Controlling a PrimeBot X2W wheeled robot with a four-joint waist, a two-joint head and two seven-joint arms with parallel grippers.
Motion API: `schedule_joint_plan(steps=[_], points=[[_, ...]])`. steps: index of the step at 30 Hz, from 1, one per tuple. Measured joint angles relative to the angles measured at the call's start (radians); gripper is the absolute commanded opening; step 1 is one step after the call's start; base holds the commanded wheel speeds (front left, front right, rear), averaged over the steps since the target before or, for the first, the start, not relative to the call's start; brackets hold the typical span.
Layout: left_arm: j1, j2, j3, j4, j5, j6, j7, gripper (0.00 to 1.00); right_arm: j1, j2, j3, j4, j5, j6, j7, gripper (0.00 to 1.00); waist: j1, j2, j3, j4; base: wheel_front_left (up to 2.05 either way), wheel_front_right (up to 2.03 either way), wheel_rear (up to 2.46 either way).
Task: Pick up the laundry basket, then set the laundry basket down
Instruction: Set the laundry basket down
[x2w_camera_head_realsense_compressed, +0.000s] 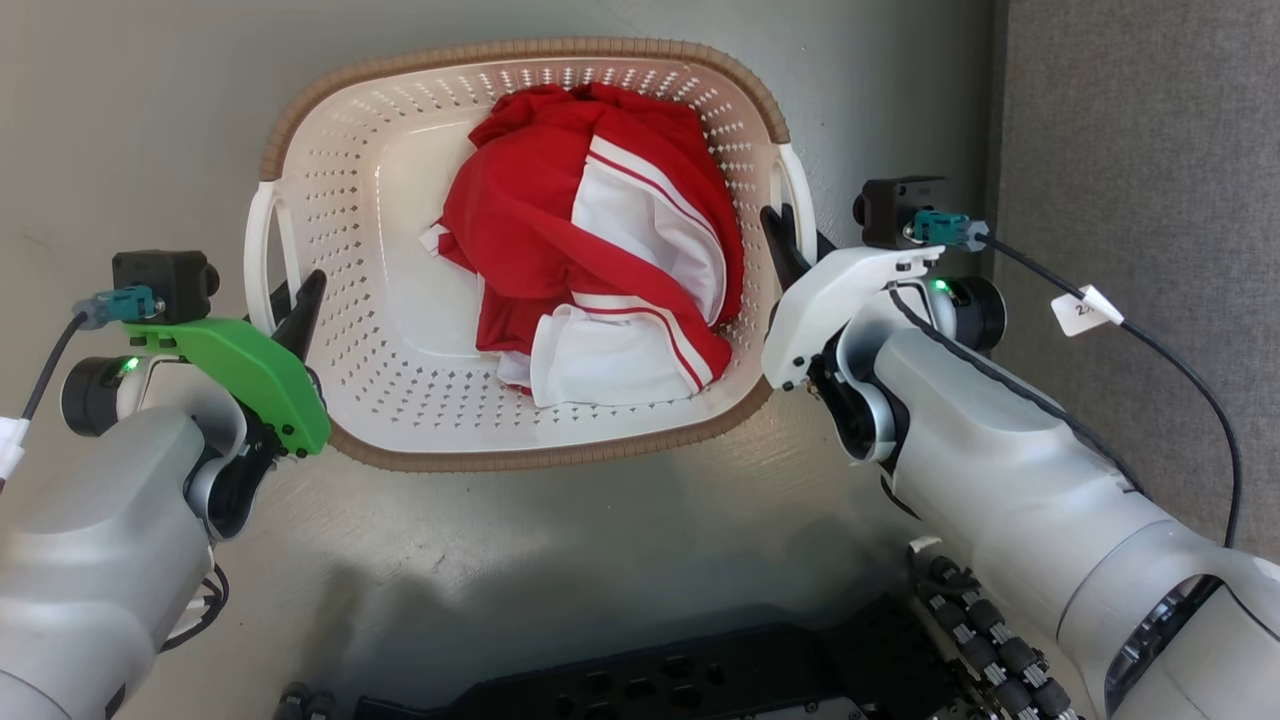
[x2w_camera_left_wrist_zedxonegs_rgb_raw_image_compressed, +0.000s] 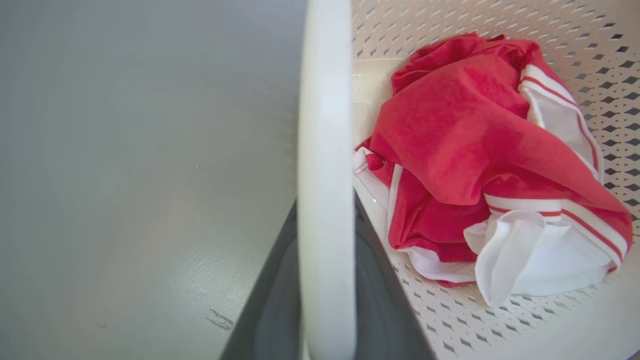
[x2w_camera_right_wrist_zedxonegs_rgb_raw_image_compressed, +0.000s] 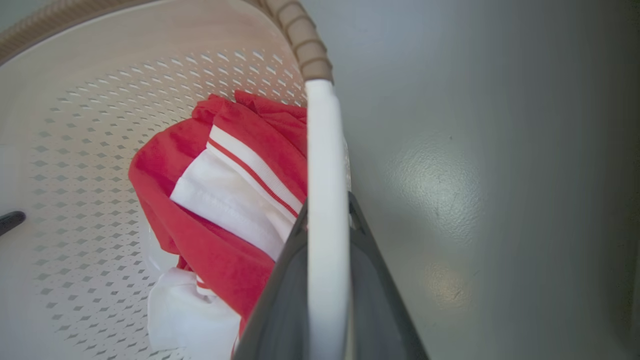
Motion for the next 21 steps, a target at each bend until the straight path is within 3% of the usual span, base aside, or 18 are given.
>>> schedule_joint_plan(steps=[11, 12, 13, 14, 15, 16, 21], points=[[-0.001, -0.001, -0.008, 0.000, -0.003, 0.000, -0.003, 0.00, 0.003, 0.004, -0.011, 0.008, -0.002, 0.000, 0.000, 0.00, -0.0001, 0.0000, 0.002, 0.002, 0.00, 0.00, 0.00], [-0.002, -0.001, -0.009, 0.000, -0.003, 0.000, -0.004, 0.20, 0.004, 0.004, -0.011, 0.008, -0.002, 0.000, 0.000, 0.05, -0.0001, 0.0000, 0.002, 0.002, 0.00, 0.00, 0.00], [-0.002, -0.001, -0.011, 0.001, -0.005, 0.000, -0.007, 0.64, 0.004, 0.004, -0.011, 0.008, -0.002, 0.000, 0.000, 0.16, -0.0001, 0.0000, 0.002, 0.002, 0.00, 0.00, 0.00], [-0.002, -0.001, -0.014, 0.001, -0.009, -0.001, -0.008, 1.00, 0.004, 0.004, -0.012, 0.009, -0.002, 0.000, 0.000, 0.35, -0.0001, 0.0000, 0.002, 0.003, 0.00, 0.00, 0.00], [-0.002, 0.000, -0.017, 0.001, -0.009, -0.003, -0.008, 1.00, 0.004, 0.003, -0.014, 0.010, -0.002, 0.000, 0.000, 0.75, -0.0001, 0.0000, 0.002, 0.003, 0.00, 0.00, 0.00], [-0.002, 0.000, -0.024, 0.001, -0.010, -0.003, -0.007, 1.00, 0.004, 0.000, -0.016, 0.011, -0.002, 0.001, 0.000, 1.00, -0.0001, 0.0000, 0.002, 0.003, 0.00, 0.00, 0.00], [-0.003, 0.000, -0.034, 0.002, -0.010, -0.003, -0.007, 1.00, 0.005, -0.005, -0.027, 0.026, -0.001, 0.001, 0.000, 1.00, -0.0001, 0.0000, -0.001, 0.003, 0.00, 0.00, 0.00]])
